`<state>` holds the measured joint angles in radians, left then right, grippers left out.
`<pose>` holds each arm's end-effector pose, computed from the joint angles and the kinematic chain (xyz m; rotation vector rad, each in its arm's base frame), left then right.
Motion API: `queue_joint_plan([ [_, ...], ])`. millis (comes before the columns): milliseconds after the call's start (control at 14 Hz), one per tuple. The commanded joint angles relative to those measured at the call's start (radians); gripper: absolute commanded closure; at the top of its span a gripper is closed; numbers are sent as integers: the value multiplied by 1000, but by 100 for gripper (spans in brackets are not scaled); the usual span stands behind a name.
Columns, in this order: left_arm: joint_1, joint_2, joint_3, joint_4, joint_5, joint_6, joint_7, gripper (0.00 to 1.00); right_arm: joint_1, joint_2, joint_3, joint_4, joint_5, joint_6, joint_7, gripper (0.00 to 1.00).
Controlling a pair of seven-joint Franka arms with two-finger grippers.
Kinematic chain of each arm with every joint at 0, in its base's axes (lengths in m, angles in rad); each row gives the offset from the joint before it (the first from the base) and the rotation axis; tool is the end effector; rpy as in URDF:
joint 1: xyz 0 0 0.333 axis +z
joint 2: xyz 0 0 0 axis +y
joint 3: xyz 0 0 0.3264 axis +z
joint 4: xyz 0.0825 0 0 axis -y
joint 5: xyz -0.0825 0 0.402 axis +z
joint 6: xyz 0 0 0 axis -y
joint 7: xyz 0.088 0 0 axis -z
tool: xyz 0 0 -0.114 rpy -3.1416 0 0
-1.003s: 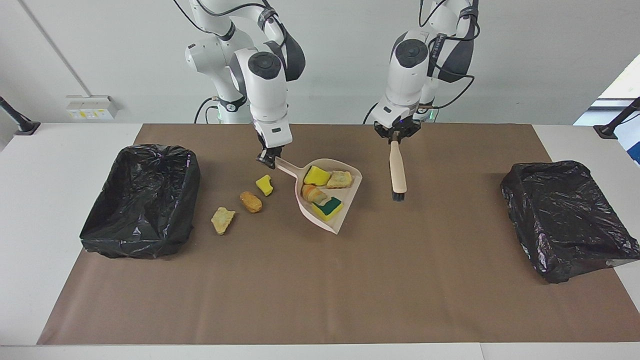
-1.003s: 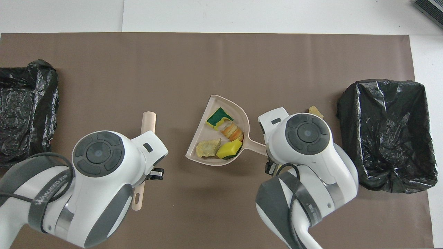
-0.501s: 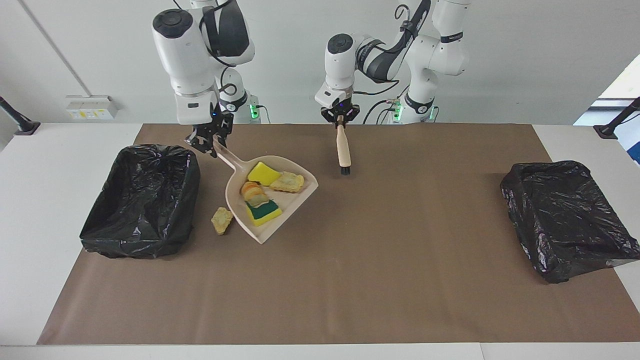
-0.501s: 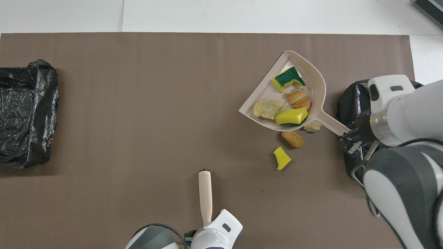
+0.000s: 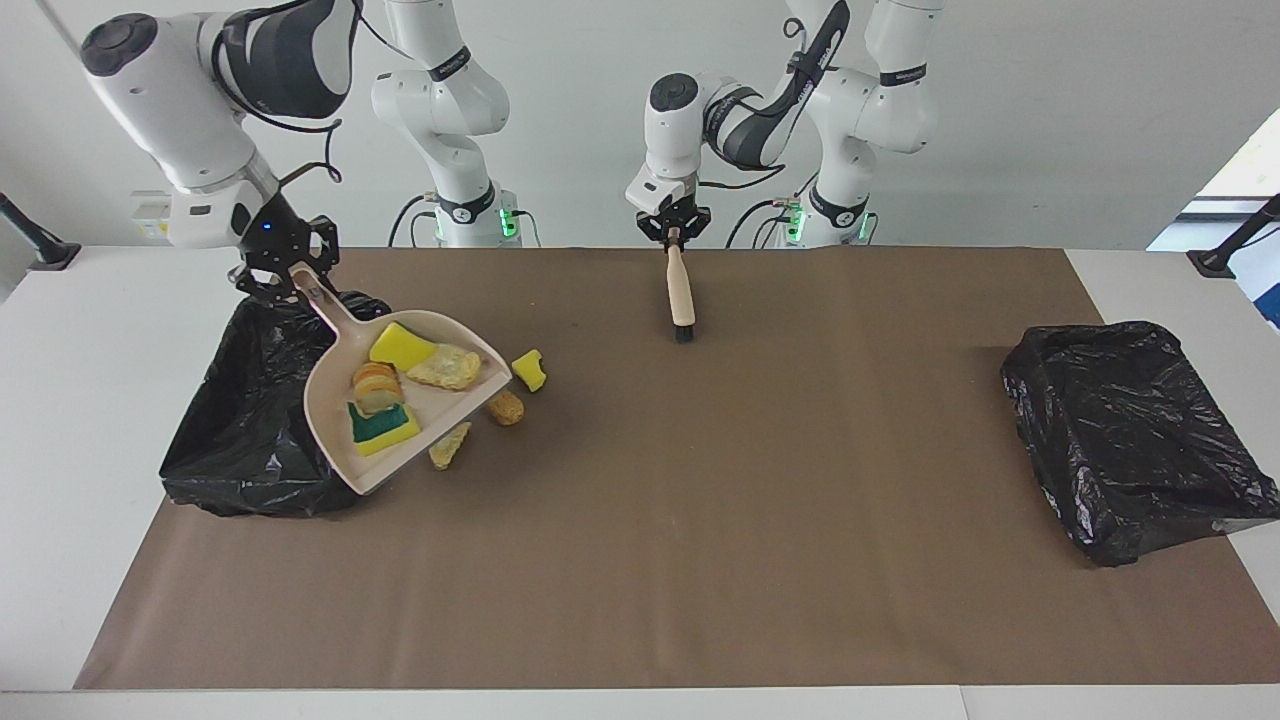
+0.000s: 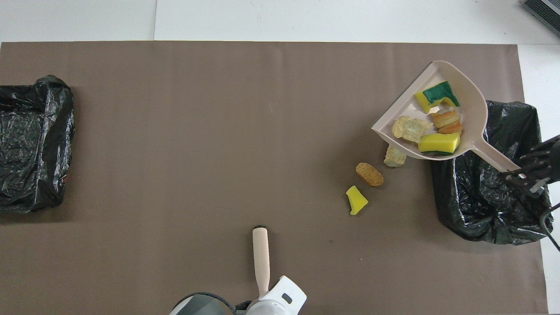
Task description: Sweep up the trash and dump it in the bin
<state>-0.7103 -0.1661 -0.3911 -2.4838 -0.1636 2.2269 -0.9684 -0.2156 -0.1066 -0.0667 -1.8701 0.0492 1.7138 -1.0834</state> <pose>0.2032 -0.4083 0.3288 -3.0835 0.0285 0.1600 0.5196 -0.1470 0.5521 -2.8287 -1.1850 0.0056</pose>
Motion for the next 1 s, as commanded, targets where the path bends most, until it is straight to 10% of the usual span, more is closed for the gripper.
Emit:
queue_joint_plan([
  [0, -6, 16, 17, -4, -20, 19, 31, 72, -111, 24, 5, 71, -102, -34, -171, 100],
  [143, 11, 26, 20, 16, -20, 11, 51, 18, -165, 39, -1, 95, -185, -22, -258, 100],
  [287, 69, 25, 21, 75, -20, -36, 120, 0, -217, 83, -2, 118, -285, 50, -347, 100],
  [931, 414, 121, 24, 691, 127, -566, 496, 0, -263, 70, -2, 28, -645, 309, -504, 100],
])
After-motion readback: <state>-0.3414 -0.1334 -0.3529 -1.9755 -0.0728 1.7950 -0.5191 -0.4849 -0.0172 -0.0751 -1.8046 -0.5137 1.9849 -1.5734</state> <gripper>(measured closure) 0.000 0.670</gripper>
